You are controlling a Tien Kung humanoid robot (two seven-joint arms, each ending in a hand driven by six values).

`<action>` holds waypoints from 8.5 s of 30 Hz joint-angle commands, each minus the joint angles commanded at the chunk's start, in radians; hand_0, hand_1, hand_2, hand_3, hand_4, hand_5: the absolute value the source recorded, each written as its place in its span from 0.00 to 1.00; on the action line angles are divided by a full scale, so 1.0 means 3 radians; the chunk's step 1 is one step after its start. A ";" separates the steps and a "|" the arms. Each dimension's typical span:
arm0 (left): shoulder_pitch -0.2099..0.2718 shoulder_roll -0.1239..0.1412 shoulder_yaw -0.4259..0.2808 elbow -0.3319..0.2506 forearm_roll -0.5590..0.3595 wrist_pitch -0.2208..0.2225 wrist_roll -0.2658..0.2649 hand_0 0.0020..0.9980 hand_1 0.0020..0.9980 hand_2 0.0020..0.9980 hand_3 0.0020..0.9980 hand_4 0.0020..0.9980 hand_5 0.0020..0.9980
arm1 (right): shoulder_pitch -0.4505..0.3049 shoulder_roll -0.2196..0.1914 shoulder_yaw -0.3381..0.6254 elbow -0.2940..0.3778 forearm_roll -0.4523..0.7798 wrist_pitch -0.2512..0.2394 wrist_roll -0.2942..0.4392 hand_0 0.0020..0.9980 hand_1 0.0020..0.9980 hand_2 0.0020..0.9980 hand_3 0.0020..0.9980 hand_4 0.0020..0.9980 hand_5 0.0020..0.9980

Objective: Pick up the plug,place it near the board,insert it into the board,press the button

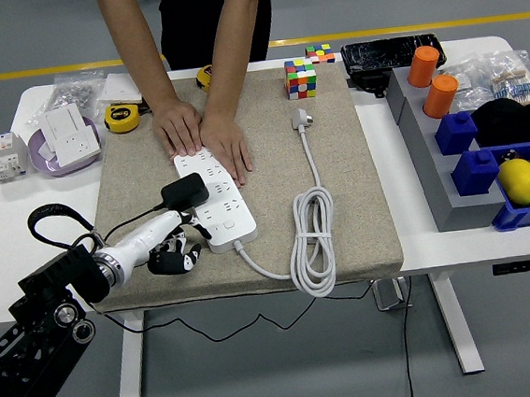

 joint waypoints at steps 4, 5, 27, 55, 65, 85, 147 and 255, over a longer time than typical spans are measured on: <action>-0.0043 -0.0016 0.0048 0.0019 0.0003 0.0024 -0.0013 0.14 0.02 0.15 0.68 0.46 0.00 | 0.0008 0.0000 -0.0004 0.0000 0.0007 0.0001 0.0002 0.84 0.76 0.75 0.77 1.00 0.91; -0.0055 -0.0023 0.0052 0.0028 0.0006 0.0031 -0.0019 0.14 0.02 0.15 0.68 0.46 0.00 | 0.0009 0.0001 -0.0003 0.0000 0.0005 0.0001 0.0000 0.84 0.76 0.75 0.77 1.00 0.91; -0.0289 -0.0093 0.0230 0.0324 0.0009 0.0110 -0.0071 0.14 0.01 0.15 0.85 0.48 0.00 | 0.0013 0.0008 0.0019 0.0000 -0.0004 -0.0002 -0.0003 0.84 0.76 0.75 0.77 1.00 0.91; -0.0299 -0.0080 0.0241 0.0178 0.0048 -0.0017 -0.0005 0.14 0.01 0.15 0.86 0.50 0.00 | 0.0020 0.0015 0.0054 0.0000 -0.0008 -0.0007 -0.0005 0.84 0.76 0.75 0.77 1.00 0.92; -0.0265 -0.0051 0.0266 0.0026 0.0025 -0.0050 0.0033 0.14 0.01 0.15 0.83 0.50 0.00 | 0.0013 0.0017 0.0060 0.0000 -0.0016 -0.0006 -0.0004 0.84 0.76 0.75 0.77 1.00 0.92; -0.0249 -0.0056 0.0291 0.0136 0.0067 -0.0039 0.0025 0.14 0.01 0.15 0.80 0.49 0.00 | 0.0000 0.0010 0.0054 0.0000 -0.0013 -0.0005 0.0002 0.84 0.76 0.75 0.77 1.00 0.92; -0.1089 -0.0251 0.0080 0.1784 -0.0069 0.0755 -0.0752 0.73 0.76 0.72 0.75 1.00 0.22 | 0.0011 0.0017 0.0046 0.0000 -0.0031 -0.0002 -0.0006 0.84 0.77 0.75 0.77 1.00 0.93; -0.0742 0.0116 -0.0323 0.1322 0.0340 0.0768 -0.0633 0.27 0.17 0.21 0.25 0.63 0.23 | -0.0004 0.0016 0.0076 0.0000 -0.0003 -0.0018 -0.0004 0.83 0.76 0.75 0.77 1.00 0.93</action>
